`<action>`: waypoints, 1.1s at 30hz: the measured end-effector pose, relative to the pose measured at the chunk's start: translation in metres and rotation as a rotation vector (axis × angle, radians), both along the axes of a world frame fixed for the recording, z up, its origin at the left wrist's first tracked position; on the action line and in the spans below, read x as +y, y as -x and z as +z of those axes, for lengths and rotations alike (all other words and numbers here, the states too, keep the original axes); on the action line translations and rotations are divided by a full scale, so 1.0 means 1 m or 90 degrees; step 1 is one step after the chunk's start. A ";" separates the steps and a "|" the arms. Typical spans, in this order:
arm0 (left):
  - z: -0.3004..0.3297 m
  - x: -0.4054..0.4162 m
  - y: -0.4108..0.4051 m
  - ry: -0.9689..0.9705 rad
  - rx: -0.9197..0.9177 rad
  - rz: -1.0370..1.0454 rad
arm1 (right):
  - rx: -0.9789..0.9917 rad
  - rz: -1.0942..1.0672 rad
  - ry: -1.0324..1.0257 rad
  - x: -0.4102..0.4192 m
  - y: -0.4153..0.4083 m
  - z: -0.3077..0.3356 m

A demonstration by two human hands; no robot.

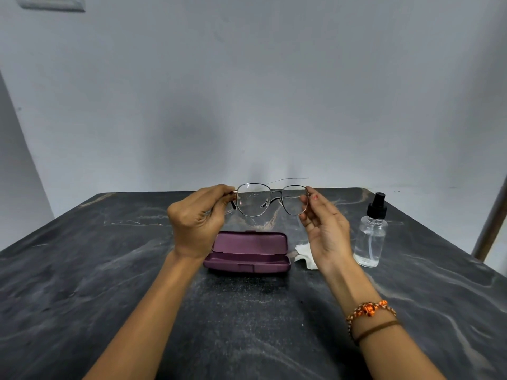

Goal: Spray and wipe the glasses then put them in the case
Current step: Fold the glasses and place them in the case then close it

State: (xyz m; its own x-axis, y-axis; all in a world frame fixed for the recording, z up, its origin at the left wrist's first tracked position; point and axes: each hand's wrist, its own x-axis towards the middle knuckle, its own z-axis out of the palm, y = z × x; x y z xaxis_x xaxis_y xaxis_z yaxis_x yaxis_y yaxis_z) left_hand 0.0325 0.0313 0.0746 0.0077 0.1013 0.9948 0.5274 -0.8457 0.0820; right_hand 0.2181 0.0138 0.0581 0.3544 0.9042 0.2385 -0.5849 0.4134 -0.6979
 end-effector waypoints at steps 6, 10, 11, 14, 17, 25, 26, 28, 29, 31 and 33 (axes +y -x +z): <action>0.000 -0.001 -0.001 -0.001 0.016 0.007 | 0.042 0.048 0.014 0.001 0.000 -0.001; 0.000 0.000 0.000 0.002 0.018 0.011 | 0.040 0.035 0.014 0.001 -0.002 0.000; 0.000 0.000 0.000 0.002 0.015 0.014 | 0.035 0.030 0.016 0.001 -0.002 0.000; -0.001 0.000 0.000 0.003 0.000 0.019 | 0.029 0.025 0.020 0.001 -0.002 -0.001; -0.001 0.001 -0.001 0.001 -0.001 0.010 | 0.056 0.038 0.016 0.002 -0.001 -0.001; -0.001 0.000 -0.002 -0.028 0.053 0.011 | 0.133 0.079 0.050 -0.001 0.004 -0.001; -0.001 0.001 0.000 -0.026 0.050 0.013 | 0.131 0.082 0.050 -0.001 0.004 0.000; -0.002 0.002 0.001 -0.018 0.030 0.007 | 0.135 0.088 0.048 -0.002 0.005 0.002; -0.002 0.002 0.001 -0.012 0.018 -0.003 | 0.137 0.089 0.049 -0.002 0.004 0.003; -0.003 0.003 -0.002 0.003 -0.012 -0.026 | 0.133 0.082 0.054 -0.002 0.003 0.003; -0.006 0.003 -0.006 0.029 -0.050 -0.050 | 0.118 0.074 0.065 -0.001 0.001 0.002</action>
State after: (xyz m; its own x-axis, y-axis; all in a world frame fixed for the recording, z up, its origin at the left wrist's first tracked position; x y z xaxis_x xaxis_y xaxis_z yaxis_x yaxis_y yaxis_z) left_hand 0.0389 0.0347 0.0686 -0.0601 0.1478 0.9872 0.4502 -0.8787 0.1590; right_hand 0.2168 0.0124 0.0599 0.2763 0.9574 0.0838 -0.7463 0.2687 -0.6090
